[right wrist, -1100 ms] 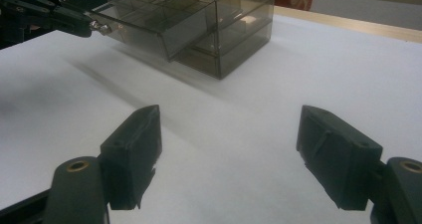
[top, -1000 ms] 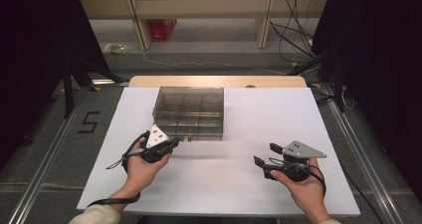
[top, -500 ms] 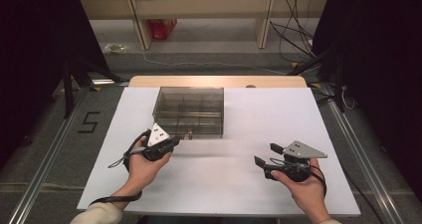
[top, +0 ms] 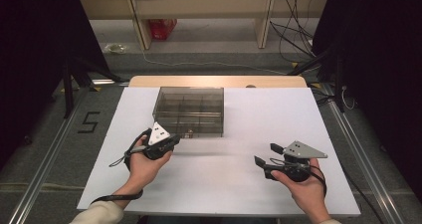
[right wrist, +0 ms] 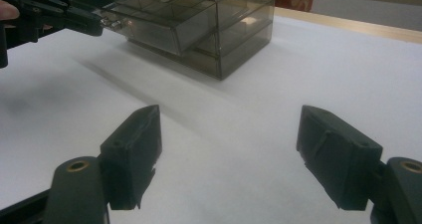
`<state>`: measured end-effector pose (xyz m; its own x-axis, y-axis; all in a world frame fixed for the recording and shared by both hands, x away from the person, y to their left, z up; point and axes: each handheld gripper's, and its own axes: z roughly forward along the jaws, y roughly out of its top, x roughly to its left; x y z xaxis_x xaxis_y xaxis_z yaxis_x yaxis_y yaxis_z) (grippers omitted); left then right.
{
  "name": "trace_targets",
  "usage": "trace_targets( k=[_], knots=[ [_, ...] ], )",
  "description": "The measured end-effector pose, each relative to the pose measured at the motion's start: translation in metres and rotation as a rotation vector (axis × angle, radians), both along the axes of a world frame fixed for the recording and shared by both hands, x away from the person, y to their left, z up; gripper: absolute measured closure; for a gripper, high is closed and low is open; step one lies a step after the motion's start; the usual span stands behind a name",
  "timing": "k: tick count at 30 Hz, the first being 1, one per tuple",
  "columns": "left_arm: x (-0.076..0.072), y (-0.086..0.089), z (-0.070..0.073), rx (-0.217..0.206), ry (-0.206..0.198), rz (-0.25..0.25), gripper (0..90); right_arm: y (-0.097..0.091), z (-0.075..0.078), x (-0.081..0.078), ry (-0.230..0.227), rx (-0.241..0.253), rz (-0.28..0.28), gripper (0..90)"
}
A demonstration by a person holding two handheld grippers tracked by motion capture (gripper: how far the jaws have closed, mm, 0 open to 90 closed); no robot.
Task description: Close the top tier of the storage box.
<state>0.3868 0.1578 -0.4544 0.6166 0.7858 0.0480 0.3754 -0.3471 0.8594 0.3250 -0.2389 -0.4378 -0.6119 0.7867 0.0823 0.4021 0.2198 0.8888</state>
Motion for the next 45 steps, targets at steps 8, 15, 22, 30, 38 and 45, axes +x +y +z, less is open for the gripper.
trace_targets(
  k=[8,15,22,30,38,45],
  knots=[
    [0.001,0.0,-0.002,0.003,-0.002,0.0,90.0,0.0,0.0,0.0,-0.001,0.0,0.0,26.7],
    [0.004,-0.001,-0.002,0.003,-0.004,0.01,90.0,0.0,0.0,0.0,0.0,-0.001,-0.001,26.7],
    [0.007,-0.001,-0.003,0.0,-0.006,0.018,90.0,-0.001,0.0,0.0,0.0,-0.001,-0.003,26.7],
    [0.011,-0.001,-0.003,-0.002,-0.003,0.021,90.0,0.0,0.0,0.0,0.0,-0.001,-0.003,26.7],
    [0.016,-0.001,-0.004,-0.001,-0.006,0.031,90.0,-0.001,0.0,0.0,-0.001,-0.006,-0.003,26.7],
    [0.018,-0.001,-0.005,-0.004,-0.011,0.04,90.0,-0.001,0.0,0.0,-0.003,-0.006,-0.004,26.7]
  ],
)
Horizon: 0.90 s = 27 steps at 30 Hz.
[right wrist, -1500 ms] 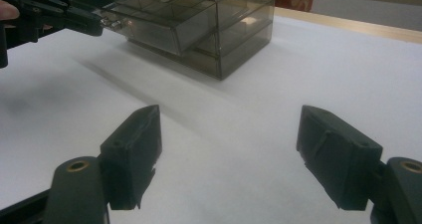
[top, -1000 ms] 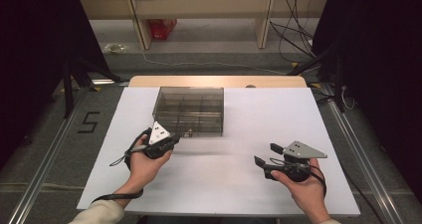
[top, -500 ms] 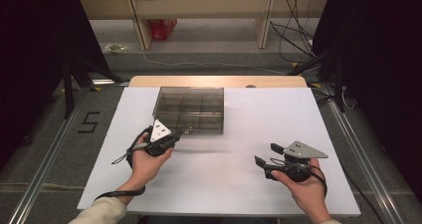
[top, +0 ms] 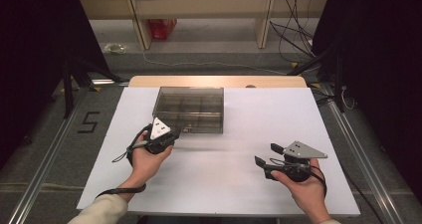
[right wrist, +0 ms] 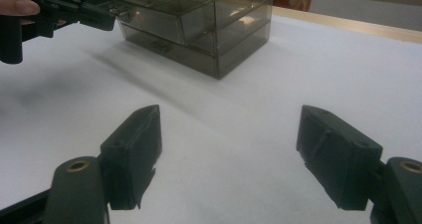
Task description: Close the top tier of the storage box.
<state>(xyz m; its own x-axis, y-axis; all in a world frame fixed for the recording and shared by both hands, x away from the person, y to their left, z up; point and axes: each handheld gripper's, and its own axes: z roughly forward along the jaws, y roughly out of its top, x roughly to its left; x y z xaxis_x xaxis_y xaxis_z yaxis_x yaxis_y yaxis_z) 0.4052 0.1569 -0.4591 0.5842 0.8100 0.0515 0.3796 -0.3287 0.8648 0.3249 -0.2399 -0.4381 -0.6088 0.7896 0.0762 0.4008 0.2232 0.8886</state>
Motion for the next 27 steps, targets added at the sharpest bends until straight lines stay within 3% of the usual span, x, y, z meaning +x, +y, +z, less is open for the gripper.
trace_targets(
  k=[27],
  knots=[
    [0.029,-0.008,-0.004,-0.013,-0.007,0.048,90.0,-0.002,-0.001,0.0,0.004,0.0,-0.004,26.7]
  ],
)
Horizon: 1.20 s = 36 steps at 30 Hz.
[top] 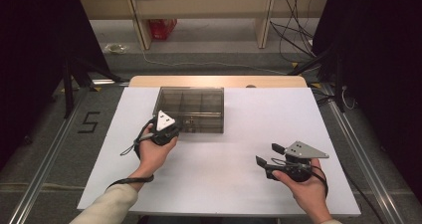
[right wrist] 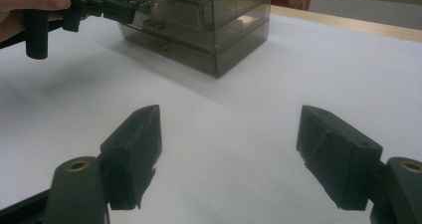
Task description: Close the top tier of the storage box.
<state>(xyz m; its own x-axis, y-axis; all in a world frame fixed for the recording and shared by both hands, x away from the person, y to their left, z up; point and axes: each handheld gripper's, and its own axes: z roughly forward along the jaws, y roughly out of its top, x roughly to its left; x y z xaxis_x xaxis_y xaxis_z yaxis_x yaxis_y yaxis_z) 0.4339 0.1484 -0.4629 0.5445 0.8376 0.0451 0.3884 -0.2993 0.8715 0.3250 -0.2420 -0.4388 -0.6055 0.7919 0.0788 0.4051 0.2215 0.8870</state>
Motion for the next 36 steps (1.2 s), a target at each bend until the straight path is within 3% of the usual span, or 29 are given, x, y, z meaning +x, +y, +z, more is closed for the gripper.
trace_targets(
  k=[10,23,31,36],
  knots=[
    [0.009,-0.001,-0.001,-0.022,0.002,0.021,90.0,0.0,0.0,0.0,0.0,0.001,0.003,26.7],
    [0.008,-0.003,-0.001,-0.035,0.01,0.019,88.5,-0.001,0.001,-0.001,-0.004,0.003,0.004,26.7],
    [-0.016,0.001,0.008,-0.034,0.05,-0.025,64.5,-0.003,0.002,-0.003,-0.004,0.015,0.001,26.7],
    [-0.039,0.011,0.017,-0.062,0.064,-0.14,43.6,-0.003,0.003,-0.005,-0.008,0.033,0.023,26.6]
  ],
)
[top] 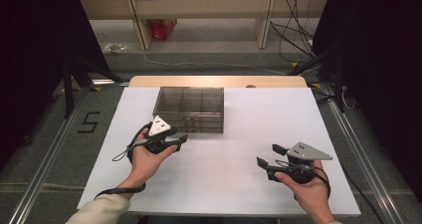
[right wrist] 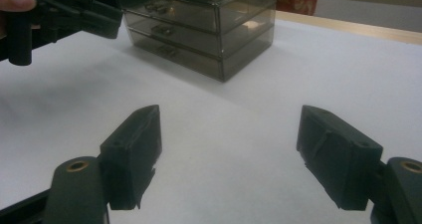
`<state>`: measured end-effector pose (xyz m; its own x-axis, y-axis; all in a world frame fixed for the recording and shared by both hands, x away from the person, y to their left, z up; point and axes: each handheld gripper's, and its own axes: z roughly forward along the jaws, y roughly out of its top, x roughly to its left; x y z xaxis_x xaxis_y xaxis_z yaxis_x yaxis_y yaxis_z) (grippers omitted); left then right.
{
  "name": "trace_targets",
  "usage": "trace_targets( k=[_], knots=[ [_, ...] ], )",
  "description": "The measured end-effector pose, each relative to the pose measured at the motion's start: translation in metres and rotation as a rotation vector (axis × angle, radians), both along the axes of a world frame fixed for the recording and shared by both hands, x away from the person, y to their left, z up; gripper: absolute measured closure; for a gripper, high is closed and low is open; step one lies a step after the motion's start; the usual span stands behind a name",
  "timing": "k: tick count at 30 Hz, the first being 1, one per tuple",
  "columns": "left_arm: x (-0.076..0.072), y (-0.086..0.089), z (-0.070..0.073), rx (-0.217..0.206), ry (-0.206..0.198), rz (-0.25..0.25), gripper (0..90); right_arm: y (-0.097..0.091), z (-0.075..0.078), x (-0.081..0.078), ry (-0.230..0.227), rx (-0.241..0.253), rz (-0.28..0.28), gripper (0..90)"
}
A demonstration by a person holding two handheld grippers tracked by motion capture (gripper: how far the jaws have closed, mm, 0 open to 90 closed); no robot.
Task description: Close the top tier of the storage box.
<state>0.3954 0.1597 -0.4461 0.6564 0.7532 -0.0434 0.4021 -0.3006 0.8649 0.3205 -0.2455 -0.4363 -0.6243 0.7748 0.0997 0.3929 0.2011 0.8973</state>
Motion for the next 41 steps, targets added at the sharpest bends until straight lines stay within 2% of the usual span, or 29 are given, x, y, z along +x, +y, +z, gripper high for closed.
trace_targets(
  k=[2,5,8,10,13,21,36,41],
  knots=[
    [-0.01,0.005,0.002,-0.004,-0.003,-0.02,34.5,0.001,0.0,0.0,-0.001,0.005,0.011,26.6],
    [-0.025,0.013,0.006,-0.045,0.012,-0.062,21.7,0.002,-0.001,0.0,0.0,0.0,0.026,26.6],
    [-0.039,0.023,0.01,-0.085,0.023,-0.112,13.6,0.003,-0.001,0.0,0.001,-0.002,0.03,26.6],
    [-0.045,0.029,0.011,-0.092,0.03,-0.139,6.6,0.003,-0.001,-0.001,0.003,-0.005,0.033,26.6],
    [-0.053,0.038,0.01,-0.088,0.03,-0.161,0.9,0.003,-0.001,-0.001,0.006,-0.009,0.035,26.6],
    [-0.053,0.05,0.01,-0.104,0.018,-0.152,0.0,0.004,-0.001,0.0,0.001,-0.013,0.039,26.6],
    [-0.047,0.054,0.005,-0.062,-0.004,-0.146,0.7,0.005,-0.003,0.0,0.008,-0.021,0.044,26.5],
    [-0.044,0.053,0.001,-0.055,0.005,-0.136,1.5,0.004,-0.003,0.0,0.008,-0.027,0.044,26.5]
  ],
)
